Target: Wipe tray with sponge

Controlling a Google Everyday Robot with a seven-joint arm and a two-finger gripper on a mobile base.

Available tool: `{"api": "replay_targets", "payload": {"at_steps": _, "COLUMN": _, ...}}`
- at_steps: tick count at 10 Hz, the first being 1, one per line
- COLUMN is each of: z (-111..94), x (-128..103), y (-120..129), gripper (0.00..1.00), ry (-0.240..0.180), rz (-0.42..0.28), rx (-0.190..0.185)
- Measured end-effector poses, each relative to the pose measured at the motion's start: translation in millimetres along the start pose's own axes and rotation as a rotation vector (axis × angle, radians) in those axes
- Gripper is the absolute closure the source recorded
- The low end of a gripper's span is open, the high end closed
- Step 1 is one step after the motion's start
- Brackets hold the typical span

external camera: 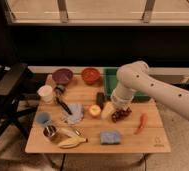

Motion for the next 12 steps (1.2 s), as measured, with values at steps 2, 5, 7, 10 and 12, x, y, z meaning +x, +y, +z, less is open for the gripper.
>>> {"api": "replay_targets", "payload": {"at_steps": 2, "z": 0, "x": -2, "y": 1, "gripper": 0.2, "ry": 0.001, "rz": -0.012, "rx": -0.001}}
{"api": "replay_targets", "payload": {"at_steps": 5, "z": 21, "x": 11, "y": 11, "gripper": 0.2, "ry": 0.03, "rz": -0.188, "rx": -0.047}}
{"api": "replay_targets", "payload": {"at_steps": 7, "z": 47, "x": 35, "y": 19, "gripper": 0.2, "ry": 0.044, "rz": -0.399, "rx": -0.096}}
{"api": "replay_targets", "payload": {"at_steps": 10, "z": 59, "x": 50, "y": 19, "gripper": 0.2, "ry": 0.053, "rz": -0.454, "rx": -0.128}}
{"api": "replay_targets", "payload": {"at_steps": 12, "z": 60, "x": 49, "y": 20, "gripper": 0.2, "ry": 0.054, "rz": -0.457, "rx": -0.128}}
